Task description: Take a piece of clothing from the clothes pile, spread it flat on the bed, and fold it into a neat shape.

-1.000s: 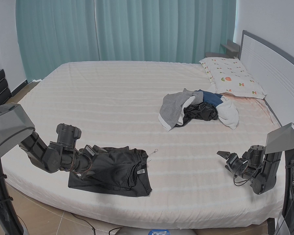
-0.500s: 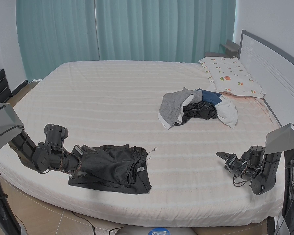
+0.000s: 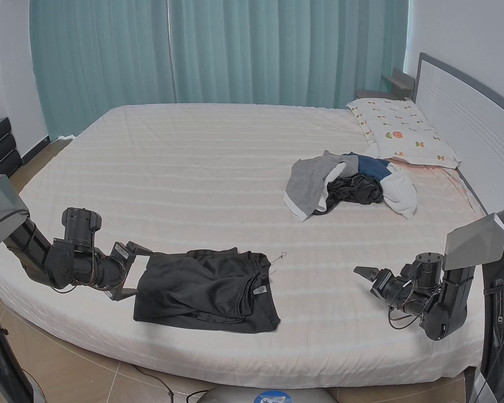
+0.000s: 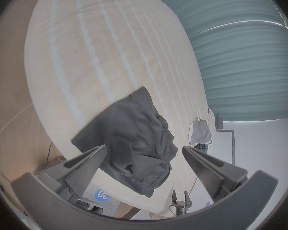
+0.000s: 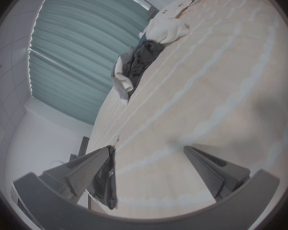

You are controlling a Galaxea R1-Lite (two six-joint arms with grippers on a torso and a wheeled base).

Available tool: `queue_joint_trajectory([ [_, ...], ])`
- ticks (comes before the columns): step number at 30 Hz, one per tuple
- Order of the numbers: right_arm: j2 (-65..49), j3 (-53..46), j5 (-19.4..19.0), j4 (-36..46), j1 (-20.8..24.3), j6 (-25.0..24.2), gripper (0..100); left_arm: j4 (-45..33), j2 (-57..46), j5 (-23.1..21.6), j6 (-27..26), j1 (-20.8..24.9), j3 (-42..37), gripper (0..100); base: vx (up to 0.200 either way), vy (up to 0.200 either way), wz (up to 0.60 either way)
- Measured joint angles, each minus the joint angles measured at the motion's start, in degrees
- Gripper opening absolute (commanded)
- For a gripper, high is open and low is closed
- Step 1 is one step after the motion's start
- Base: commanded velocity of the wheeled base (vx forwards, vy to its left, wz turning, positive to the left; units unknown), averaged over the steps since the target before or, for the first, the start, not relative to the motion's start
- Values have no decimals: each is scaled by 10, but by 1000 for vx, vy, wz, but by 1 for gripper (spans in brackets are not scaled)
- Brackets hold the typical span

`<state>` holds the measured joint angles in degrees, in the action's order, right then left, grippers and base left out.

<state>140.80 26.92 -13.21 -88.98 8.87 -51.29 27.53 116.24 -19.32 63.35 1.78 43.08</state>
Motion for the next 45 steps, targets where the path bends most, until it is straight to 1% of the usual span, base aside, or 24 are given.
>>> queue_joint_trajectory([
  [6, -11, -9, 6, 0, 37, 1, 100, -11, -5, -10, -6, -8, 4, 100, 0, 200, 0],
  [12, -14, -8, 13, 0, 70, 26, 100, -11, -4, -11, -11, -16, 10, 100, 0, 200, 0],
  [16, -13, -7, 13, 0, 93, 54, 100, -10, 0, -11, -10, -17, 14, 100, 0, 200, 0],
  [24, -7, 3, 7, 0, 110, 124, 100, -9, 14, -11, -8, -18, 22, 100, 0, 200, 0],
  [28, 1, 9, 6, 0, 118, 150, 100, -8, 23, -11, -7, -16, 26, 100, 0, 0, 0],
  [42, 10, 12, 12, 0, 118, 188, 100, -8, 33, -10, -7, -14, 28, 100, 0, 0, 0],
  [45, 11, 7, 13, 0, 115, 211, 100, -8, 34, -10, -8, -14, 28, 100, 0, 0, 0],
])
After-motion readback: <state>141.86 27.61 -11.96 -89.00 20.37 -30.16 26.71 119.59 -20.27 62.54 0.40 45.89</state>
